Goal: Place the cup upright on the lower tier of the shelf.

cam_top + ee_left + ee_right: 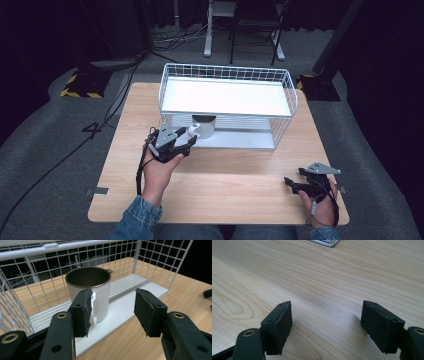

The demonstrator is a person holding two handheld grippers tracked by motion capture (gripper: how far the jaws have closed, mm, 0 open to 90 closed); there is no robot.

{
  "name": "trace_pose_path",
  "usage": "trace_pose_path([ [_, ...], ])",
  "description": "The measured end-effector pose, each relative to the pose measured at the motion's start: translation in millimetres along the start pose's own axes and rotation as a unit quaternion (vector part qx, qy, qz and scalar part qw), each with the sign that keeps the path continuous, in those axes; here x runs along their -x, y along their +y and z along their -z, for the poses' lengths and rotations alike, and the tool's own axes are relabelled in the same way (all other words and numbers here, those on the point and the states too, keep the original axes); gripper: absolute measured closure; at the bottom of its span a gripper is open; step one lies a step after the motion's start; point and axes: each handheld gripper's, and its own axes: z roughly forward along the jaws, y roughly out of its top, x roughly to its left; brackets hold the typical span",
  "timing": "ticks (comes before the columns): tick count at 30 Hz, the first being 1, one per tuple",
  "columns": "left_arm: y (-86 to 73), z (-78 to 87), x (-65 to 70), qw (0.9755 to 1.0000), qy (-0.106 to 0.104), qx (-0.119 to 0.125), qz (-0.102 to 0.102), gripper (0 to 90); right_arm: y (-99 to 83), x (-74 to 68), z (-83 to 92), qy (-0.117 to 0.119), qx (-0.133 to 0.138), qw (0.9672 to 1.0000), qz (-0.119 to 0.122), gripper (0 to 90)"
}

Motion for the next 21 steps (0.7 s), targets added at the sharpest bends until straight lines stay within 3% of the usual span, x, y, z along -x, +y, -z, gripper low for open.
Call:
trace_pose_path([
  [9,-5.1,28.2,5.6,0.9999,-0.008,-0.007,0.007,48.4,1.1,-0.4,-1.5,0.001,0.001,1.0,0.0,25.3],
  [13,-10.1,42.1,4.3,0.9996,-0.023,-0.018,0.006,46.6,1.8,-0.4,-2.3,0.002,0.001,1.0,0.001,25.3],
  [15,-13.3,47.7,4.2,0.9995,-0.023,-0.02,0.004,45.2,2.3,-0.5,-2.8,0.003,0.001,1.0,0.001,25.3],
  [16,-15.9,53.3,3.7,0.9994,-0.019,-0.028,-0.011,44.6,2.6,-0.4,-3.0,0.004,0.001,1.0,0.003,25.3],
  [21,-21.7,66.9,1.2,0.9993,-0.012,-0.03,-0.017,42.9,3.1,-0.9,-3.6,0.005,0.001,1.0,0.002,25.3],
])
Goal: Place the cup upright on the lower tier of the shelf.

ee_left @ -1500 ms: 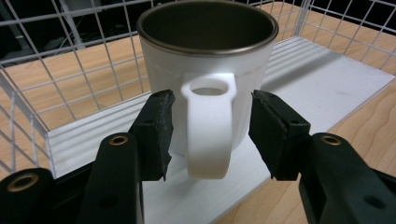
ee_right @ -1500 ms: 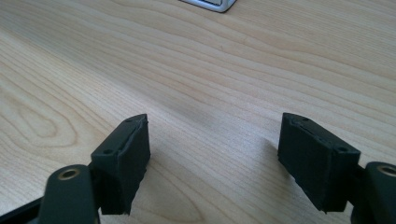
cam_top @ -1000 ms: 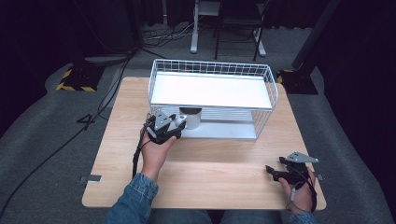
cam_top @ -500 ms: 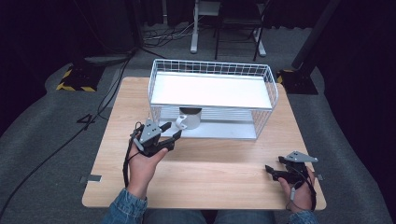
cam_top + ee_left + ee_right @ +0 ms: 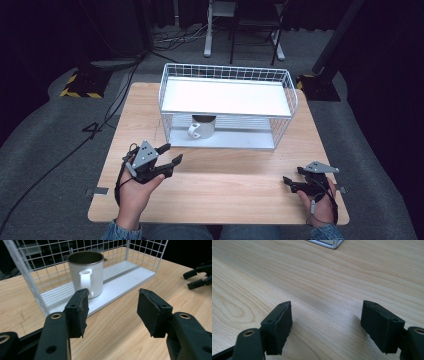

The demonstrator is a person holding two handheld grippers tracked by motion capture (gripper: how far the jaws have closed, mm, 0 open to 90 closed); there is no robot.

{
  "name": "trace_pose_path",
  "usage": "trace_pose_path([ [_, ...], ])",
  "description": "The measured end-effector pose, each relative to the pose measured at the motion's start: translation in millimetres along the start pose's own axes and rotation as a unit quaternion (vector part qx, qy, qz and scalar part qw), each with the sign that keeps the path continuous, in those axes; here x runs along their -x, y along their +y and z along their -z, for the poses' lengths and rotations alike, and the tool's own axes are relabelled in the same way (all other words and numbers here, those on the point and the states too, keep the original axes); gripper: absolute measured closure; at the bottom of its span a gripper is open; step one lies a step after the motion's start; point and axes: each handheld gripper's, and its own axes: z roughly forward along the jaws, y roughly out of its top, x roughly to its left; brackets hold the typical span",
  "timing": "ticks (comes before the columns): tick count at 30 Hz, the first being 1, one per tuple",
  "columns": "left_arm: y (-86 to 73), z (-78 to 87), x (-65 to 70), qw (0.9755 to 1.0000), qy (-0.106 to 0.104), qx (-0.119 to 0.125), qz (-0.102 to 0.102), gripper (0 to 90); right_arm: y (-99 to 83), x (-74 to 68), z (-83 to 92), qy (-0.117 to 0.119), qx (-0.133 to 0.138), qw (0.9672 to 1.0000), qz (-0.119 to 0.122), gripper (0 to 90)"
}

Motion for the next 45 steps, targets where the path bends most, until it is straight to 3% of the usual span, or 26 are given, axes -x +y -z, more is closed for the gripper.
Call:
trace_pose_path([
  [9,-18.5,23.7,-12.0,0.9998,0.012,-0.009,0.01,39.4,0.3,-0.1,-0.5,0.001,0.0,1.0,0.001,25.3],
  [14,-29.2,28.8,-20.5,0.9991,0.018,-0.038,0.007,32.5,0.3,-0.1,-0.5,0.0,0.0,1.0,0.001,25.3],
  [15,-34.8,29.4,-24.4,0.9973,0.033,-0.064,0.015,30.9,0.3,-0.1,-0.5,0.0,0.0,1.0,0.001,25.3],
  [16,-34.8,29.4,-24.4,0.9973,0.033,-0.064,0.015,30.1,0.3,-0.1,-0.5,0.0,0.0,1.0,0.001,25.3],
  [17,-39.4,29.6,-27.2,0.9954,0.044,-0.081,0.024,30.1,0.3,-0.1,-0.5,0.001,0.0,1.0,0.001,25.3],
  [24,-56.6,33.1,-40.0,0.9924,0.05,-0.102,0.046,28.0,0.3,-0.1,-0.5,0.0,0.0,1.0,0.001,25.3],
  [28,-72.6,33.4,-52.2,0.9888,0.058,-0.124,0.059,26.7,0.3,-0.1,-0.5,0.0,0.0,1.0,0.001,25.3],
  [29,-72.6,33.4,-52.2,0.9888,0.058,-0.124,0.059,26.3,0.3,-0.1,-0.5,0.0,0.0,1.0,0.001,25.3],
  [32,-81.5,32.0,-58.9,0.9847,0.063,-0.151,0.06,25.0,0.3,-0.1,-0.5,0.0,0.0,1.0,0.001,25.3],
  [33,-85.6,30.1,-61.1,0.9808,0.066,-0.174,0.056,22.5,0.3,-0.1,-0.5,0.001,0.0,1.0,0.001,25.3],
  [34,-85.6,30.1,-61.1,0.9808,0.066,-0.174,0.056,21.7,0.3,-0.1,-0.5,0.001,0.0,1.0,0.001,25.3],
  [37,-93.2,25.0,-63.5,0.975,0.062,-0.207,0.053,19.8,0.3,-0.2,-0.5,0.0,0.001,1.0,0.001,25.3],
  [40,-96.1,22.5,-64.4,0.9739,0.061,-0.211,0.055,19.4,0.3,-0.2,-0.5,0.0,0.0,1.0,0.001,25.3],
  [43,-101.2,18.0,-65.7,0.9713,0.06,-0.223,0.057,19.2,0.3,-0.2,-0.5,0.0,0.0,1.0,0.001,25.3],
  [45,-103.3,15.7,-66.3,0.9718,0.062,-0.222,0.05,18.0,0.3,-0.1,-0.5,0.0,0.001,1.0,0.001,25.3],
])
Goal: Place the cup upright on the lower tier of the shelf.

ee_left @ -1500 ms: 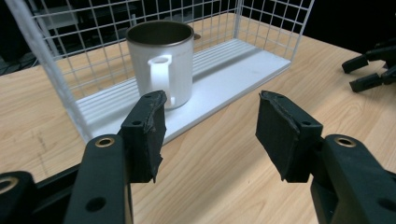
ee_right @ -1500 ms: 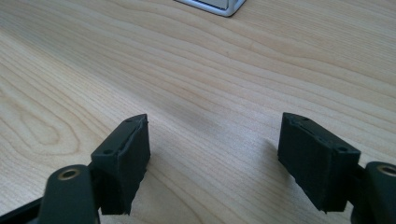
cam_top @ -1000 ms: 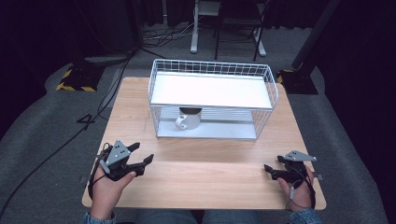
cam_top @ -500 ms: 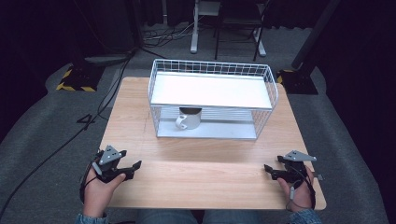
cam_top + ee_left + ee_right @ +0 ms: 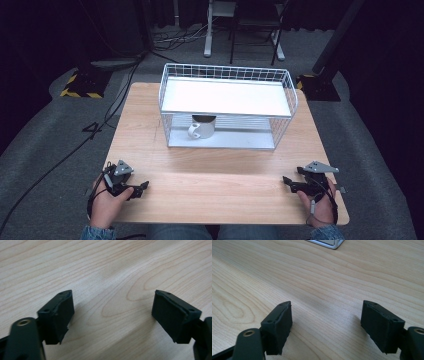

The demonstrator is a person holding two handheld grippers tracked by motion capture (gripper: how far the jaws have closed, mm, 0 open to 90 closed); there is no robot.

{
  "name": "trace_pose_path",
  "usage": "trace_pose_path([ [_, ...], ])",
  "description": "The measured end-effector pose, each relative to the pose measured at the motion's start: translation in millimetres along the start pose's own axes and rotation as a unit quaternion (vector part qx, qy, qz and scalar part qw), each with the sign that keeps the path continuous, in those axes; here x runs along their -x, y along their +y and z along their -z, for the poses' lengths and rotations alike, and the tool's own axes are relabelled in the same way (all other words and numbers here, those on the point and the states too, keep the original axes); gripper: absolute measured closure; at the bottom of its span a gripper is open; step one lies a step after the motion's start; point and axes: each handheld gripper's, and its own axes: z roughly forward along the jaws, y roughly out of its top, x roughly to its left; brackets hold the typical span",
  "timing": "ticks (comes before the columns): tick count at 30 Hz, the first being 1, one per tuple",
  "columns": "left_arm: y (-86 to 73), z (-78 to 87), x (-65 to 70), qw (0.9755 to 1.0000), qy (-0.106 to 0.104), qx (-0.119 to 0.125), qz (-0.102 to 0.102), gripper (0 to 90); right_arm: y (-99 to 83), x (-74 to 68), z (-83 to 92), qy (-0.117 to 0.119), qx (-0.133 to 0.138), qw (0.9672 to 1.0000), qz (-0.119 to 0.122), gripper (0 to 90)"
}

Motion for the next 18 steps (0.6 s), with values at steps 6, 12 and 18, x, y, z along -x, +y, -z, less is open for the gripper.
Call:
trace_pose_path([
  [6,0.4,-3.6,0.0,0.9999,0.003,0.011,-0.001,15.6,0.0,0.0,0.0,0.0,0.0,1.0,0.0,25.3],
  [12,0.2,-8.6,1.9,0.9997,0.008,0.022,0.009,8.9,0.0,-0.1,0.0,0.0,0.0,1.0,0.0,25.3],
  [18,2.3,-10.7,0.5,0.9998,0.013,0.016,0.01,3.7,0.0,-0.1,0.0,0.0,0.0,1.0,0.0,25.3],
])
